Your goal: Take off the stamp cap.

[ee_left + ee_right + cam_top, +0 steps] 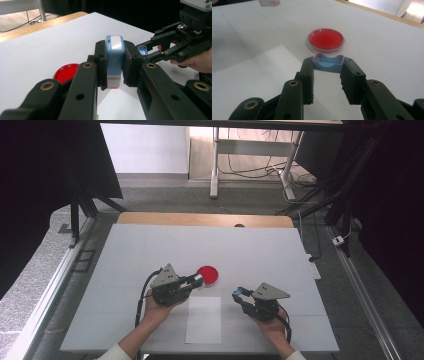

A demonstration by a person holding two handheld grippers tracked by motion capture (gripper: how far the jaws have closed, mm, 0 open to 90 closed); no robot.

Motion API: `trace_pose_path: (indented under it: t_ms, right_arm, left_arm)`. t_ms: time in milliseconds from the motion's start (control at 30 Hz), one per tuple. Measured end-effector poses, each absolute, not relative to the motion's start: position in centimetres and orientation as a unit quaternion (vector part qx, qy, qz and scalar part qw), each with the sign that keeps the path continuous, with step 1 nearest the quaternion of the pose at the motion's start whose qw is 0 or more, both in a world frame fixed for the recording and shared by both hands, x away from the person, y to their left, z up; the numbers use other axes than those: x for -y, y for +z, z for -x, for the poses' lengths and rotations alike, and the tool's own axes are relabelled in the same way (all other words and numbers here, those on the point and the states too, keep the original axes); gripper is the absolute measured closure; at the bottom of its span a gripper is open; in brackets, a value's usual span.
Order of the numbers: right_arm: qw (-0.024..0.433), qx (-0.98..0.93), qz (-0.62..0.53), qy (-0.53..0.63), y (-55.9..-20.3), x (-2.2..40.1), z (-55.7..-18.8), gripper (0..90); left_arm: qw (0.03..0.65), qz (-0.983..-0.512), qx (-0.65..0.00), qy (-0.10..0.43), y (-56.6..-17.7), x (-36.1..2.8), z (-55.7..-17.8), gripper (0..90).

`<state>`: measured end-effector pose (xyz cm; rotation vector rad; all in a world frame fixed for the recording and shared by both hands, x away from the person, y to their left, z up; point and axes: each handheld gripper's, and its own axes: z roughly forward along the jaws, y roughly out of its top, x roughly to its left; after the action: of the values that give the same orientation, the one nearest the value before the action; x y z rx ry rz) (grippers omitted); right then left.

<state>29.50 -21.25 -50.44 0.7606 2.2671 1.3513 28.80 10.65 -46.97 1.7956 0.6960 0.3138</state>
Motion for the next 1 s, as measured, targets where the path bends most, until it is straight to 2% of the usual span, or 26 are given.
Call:
trace_pose_path:
  t_ms: [633,1000]
  right_arm:
    - [0.234,-0.792,-0.321,0.464,-50.9,28.3,-27.7,64.1]
    - [0.249,-0.79,-0.333,0.451,-50.9,30.6,-27.5,64.1]
  left_arm:
    - [0.553,-0.769,-0.298,0.12,-47.1,-10.9,-29.0,75.4]
    - [0.551,-0.769,-0.3,0.118,-47.0,-11.2,-29.1,75.4]
